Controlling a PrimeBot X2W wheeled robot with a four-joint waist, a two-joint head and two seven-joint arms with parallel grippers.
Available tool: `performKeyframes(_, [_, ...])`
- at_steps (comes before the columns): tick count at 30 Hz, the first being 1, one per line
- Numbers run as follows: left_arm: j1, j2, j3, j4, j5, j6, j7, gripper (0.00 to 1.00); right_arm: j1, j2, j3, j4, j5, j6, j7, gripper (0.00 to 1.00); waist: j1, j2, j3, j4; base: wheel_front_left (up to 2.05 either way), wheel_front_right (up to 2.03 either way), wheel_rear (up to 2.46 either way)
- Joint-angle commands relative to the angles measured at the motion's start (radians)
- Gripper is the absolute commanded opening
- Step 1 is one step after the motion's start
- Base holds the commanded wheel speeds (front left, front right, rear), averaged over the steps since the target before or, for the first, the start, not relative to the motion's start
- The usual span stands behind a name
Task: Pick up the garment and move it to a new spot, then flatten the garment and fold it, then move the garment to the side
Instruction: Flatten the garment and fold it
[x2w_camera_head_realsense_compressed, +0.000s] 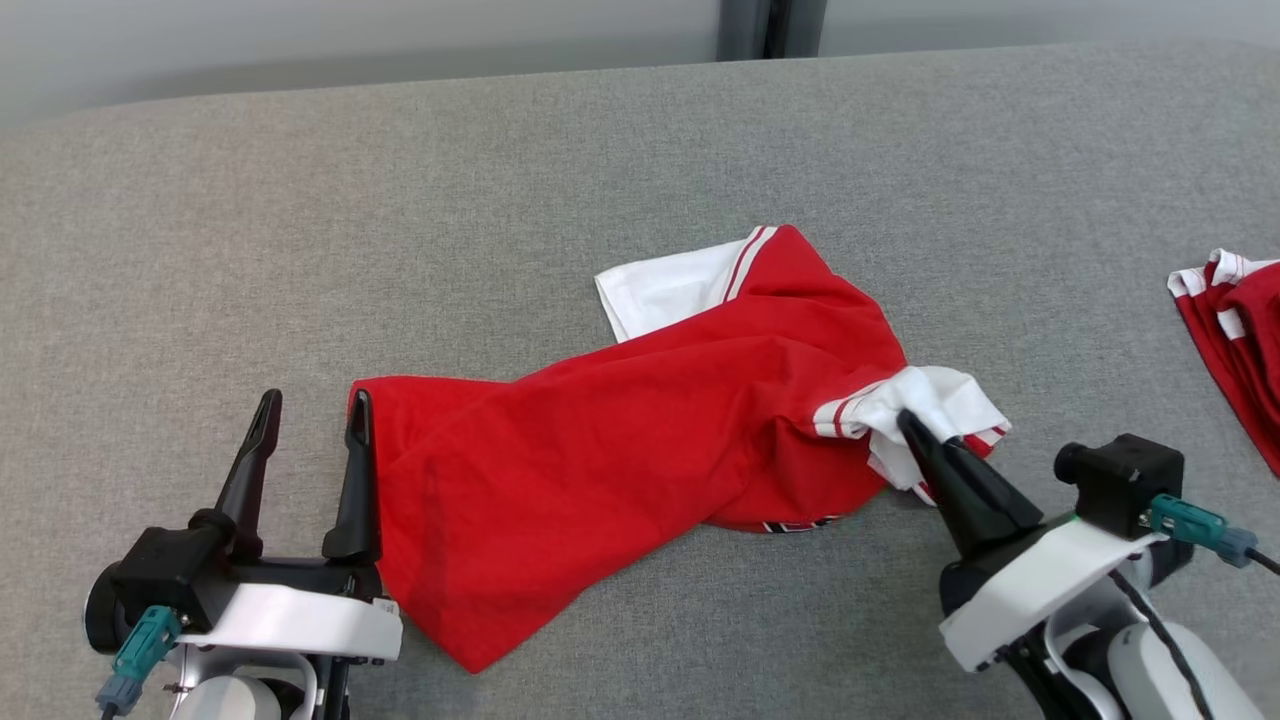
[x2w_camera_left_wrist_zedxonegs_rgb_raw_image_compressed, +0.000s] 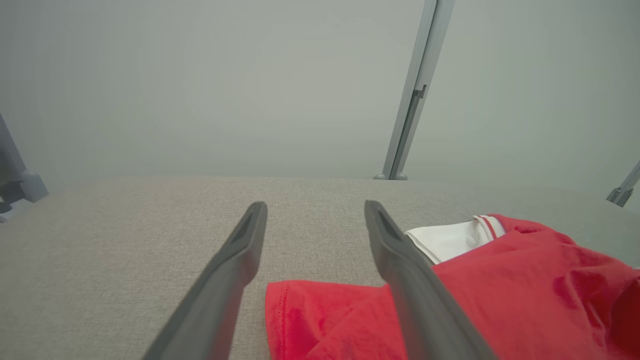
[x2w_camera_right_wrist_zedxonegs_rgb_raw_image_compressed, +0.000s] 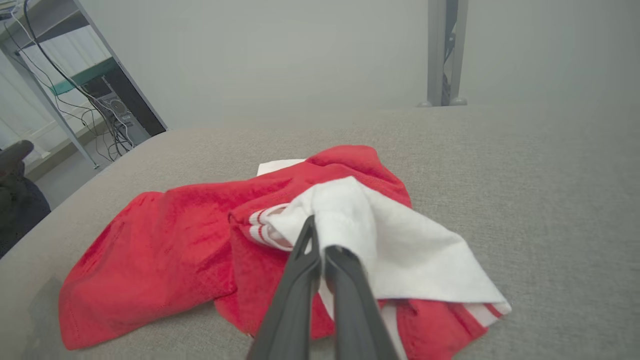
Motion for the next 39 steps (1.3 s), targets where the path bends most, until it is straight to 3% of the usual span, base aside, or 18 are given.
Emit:
performKeyframes(1, [-0.019,0.001,0.0,0.0,-0.004,-0.002,0.001,1.0,-0.011,0.01,0.004,0.012,0.016,0.0,0.002,0.0,0.0,-0.0001,0.003,0.001,0.0,0.0,0.0])
performKeyframes(12, [-0.042,-0.001,-0.017,0.012,-0.008,-0.008,-0.001,1.0,-0.224,0.058,0.093,0.197,0.047,0.0,-0.072,0.0,0.0,-0.0001,0.023,0.018,0.0,0.0,0.0])
performKeyframes(13, [-0.045,-0.003,-0.02,0.014,-0.008,-0.011,-0.001,1.0,-0.242,0.064,0.103,0.225,0.052,0.0,-0.077,0.04,0.0,-0.0001,0.024,0.022,0.0,0.0,0.0])
performKeyframes(14, [-0.047,-0.004,-0.022,0.017,-0.008,-0.012,-0.002,1.0,-0.258,0.072,0.112,0.255,0.059,0.0,-0.088,0.3,0.0,-0.0001,0.025,0.026,0.0,0.0,0.0])
performKeyframes(15, [-0.049,-0.005,-0.025,0.019,-0.009,-0.015,-0.003,1.0,-0.272,0.072,0.119,0.284,0.056,0.0,-0.097,0.91,0.0,-0.0001,0.026,0.029,0.0,0.0,0.0])
performKeyframes(16, [-0.053,-0.007,-0.028,0.022,-0.009,-0.015,-0.004,1.0,-0.284,0.075,0.123,0.309,0.06,0.0,-0.109,1.0,0.0,-0.0001,0.027,0.033,0.0,0.0,0.0])
performKeyframes(21, [-0.059,-0.013,-0.029,0.036,-0.008,-0.015,-0.012,1.0,-0.298,0.056,0.159,0.379,0.081,0.0,-0.154,1.0,0.0,-0.0001,0.023,0.035,0.0,0.0,0.0])
performKeyframes(26, [-0.046,-0.012,-0.025,0.046,-0.01,-0.013,-0.016,1.0,-0.251,0.007,0.179,0.334,0.095,0.0,-0.189,1.0,0.0,-0.0001,0.009,0.022,0.0,0.0,0.0])
performKeyframes(34, [-0.017,0.002,-0.009,0.048,-0.012,0.0,-0.02,1.0,-0.074,-0.078,0.06,0.131,0.098,0.0,-0.206,1.0,0.0,-0.0001,-0.023,-0.016,0.0,0.0,0.0])
performKeyframes(39, [-0.006,0.009,0.003,0.036,-0.002,0.015,-0.024,1.0,0.007,-0.091,-0.086,0.01,0.03,0.0,-0.189,1.0,0.0,-0.0001,-0.04,-0.031,0.0,0.0,0.0])
